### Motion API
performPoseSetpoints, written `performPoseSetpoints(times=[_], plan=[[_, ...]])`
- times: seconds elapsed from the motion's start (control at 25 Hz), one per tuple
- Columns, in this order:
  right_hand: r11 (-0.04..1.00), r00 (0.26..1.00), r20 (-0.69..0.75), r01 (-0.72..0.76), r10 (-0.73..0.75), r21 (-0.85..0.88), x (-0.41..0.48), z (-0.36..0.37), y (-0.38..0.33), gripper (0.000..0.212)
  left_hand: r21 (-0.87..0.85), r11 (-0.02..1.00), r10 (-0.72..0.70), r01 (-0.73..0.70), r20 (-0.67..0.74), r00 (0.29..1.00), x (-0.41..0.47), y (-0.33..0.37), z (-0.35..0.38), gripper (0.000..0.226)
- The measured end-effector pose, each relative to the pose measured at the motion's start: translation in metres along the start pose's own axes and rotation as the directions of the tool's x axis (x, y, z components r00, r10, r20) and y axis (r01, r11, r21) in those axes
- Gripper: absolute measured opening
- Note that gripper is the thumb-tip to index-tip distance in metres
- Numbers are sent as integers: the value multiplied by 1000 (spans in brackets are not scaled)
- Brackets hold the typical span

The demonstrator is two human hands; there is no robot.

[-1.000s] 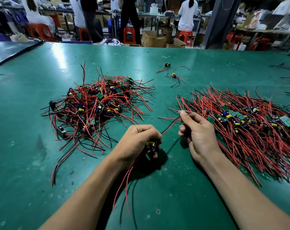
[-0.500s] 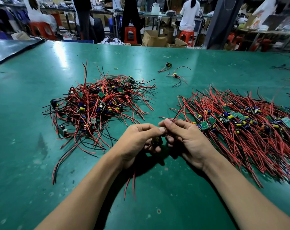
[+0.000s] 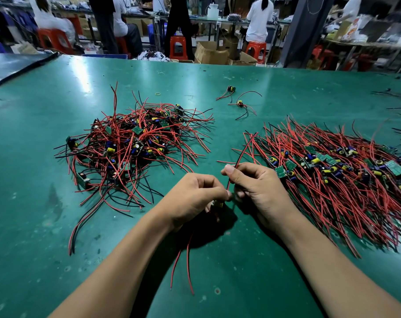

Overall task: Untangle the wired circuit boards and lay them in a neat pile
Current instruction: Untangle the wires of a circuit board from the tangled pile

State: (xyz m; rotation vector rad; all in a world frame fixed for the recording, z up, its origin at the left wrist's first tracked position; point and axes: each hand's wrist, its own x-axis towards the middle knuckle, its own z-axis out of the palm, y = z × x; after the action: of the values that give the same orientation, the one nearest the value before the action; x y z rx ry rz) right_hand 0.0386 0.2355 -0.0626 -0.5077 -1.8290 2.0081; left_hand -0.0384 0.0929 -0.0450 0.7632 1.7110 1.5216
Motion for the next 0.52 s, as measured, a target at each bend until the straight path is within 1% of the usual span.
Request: performPoseSetpoints(times=[0.08, 0.16, 0.28, 0.32, 0.44, 0.52], plan=[[1000, 999, -37, 0, 0, 12, 1, -1, -1, 64, 33, 999, 20, -20, 7, 1000, -1, 1, 1, 18], [999, 998, -59, -11, 14, 40, 1, -2, -1, 57, 23, 1000, 19, -19, 18, 1000, -1, 2, 1, 18], [989, 993, -108, -20, 37, 147, 2, -3, -4, 27, 24, 1000, 20, -21, 30, 999, -1, 2, 2, 21], [979, 991, -134, -4, 32, 203, 4, -3, -5, 21, 27, 999, 24, -26, 37, 999, -1, 2, 3, 21], [949, 979, -200, 24, 42, 316, 8, -5, -10, 15, 46, 999, 24, -27, 58, 998, -2, 2, 4, 24], [924, 972, -221, 7, 84, 382, 9, -9, -13, 17, 64, 998, 15, -19, 70, 997, -2, 2, 4, 28]])
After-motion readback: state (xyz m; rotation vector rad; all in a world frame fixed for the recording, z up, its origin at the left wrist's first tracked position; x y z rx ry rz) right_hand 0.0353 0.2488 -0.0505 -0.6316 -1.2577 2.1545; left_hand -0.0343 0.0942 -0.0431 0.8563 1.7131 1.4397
